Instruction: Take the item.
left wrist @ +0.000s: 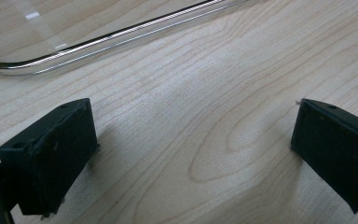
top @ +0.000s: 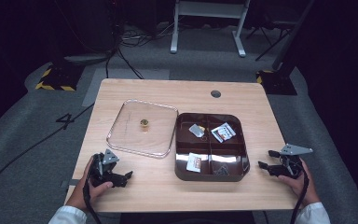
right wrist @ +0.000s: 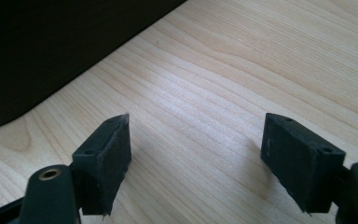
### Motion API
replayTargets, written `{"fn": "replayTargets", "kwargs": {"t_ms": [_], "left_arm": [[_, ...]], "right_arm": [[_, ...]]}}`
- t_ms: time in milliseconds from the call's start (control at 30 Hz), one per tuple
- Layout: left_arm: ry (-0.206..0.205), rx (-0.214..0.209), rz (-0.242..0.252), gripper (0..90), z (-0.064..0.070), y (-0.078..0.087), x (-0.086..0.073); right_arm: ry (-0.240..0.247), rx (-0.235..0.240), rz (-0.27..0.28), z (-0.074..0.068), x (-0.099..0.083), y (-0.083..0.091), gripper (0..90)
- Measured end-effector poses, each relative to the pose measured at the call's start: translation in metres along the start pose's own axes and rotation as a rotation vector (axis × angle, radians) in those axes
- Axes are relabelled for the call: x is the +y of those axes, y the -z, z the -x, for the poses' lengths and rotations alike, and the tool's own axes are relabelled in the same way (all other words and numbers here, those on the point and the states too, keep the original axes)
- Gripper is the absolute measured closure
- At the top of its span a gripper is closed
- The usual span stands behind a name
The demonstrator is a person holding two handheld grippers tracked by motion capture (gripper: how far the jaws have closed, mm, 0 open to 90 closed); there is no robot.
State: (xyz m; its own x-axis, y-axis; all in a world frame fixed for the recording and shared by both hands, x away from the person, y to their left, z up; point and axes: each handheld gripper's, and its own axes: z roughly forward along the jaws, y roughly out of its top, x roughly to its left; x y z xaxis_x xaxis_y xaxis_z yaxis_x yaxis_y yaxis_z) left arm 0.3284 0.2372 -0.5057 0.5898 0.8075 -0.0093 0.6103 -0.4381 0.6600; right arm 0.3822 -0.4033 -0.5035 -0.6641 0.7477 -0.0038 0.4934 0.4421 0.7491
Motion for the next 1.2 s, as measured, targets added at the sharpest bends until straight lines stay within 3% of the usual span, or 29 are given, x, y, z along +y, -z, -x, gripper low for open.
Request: {"fn": "replayTargets", "kwargs": {"t_ms": [433,533,667,700,867,1067,1200], "left_arm": [[0.0,-0.002,0.001,0.4,0.0,0.0,0.0],[0.001,-0.001,0.001,0.4,0.0,0.0,0.0],[0.0,-0.004,0.002,0.3,0.0,0.0,0.0],[-0.001,-0.004,0.002,0.3,0.0,0.0,0.0],[0.001,-0.001,0.001,0.4,0.0,0.0,0.0],[0.003,0.001,0.002,0.3,0.0,0.0,-0.001],[0.003,0.001,0.002,0.3,0.0,0.0,-0.001]], "right_arm": [[-0.007,0.002,-0.001,0.0,0.001,0.0,25.0],[-0.028,-0.027,-0.006,0.002,0.002,-0.001,26.2],[-0.013,-0.045,-0.004,0.001,0.006,0.001,25.9],[-0.016,-0.025,0.033,0.002,0.012,0.005,27.6],[0.002,-0.02,0.06,0.004,0.031,0.012,32.2],[0.024,0.015,0.076,0.008,0.05,0.016,30.0],[0.025,0.061,0.117,0.012,0.067,0.02,29.9]]}}
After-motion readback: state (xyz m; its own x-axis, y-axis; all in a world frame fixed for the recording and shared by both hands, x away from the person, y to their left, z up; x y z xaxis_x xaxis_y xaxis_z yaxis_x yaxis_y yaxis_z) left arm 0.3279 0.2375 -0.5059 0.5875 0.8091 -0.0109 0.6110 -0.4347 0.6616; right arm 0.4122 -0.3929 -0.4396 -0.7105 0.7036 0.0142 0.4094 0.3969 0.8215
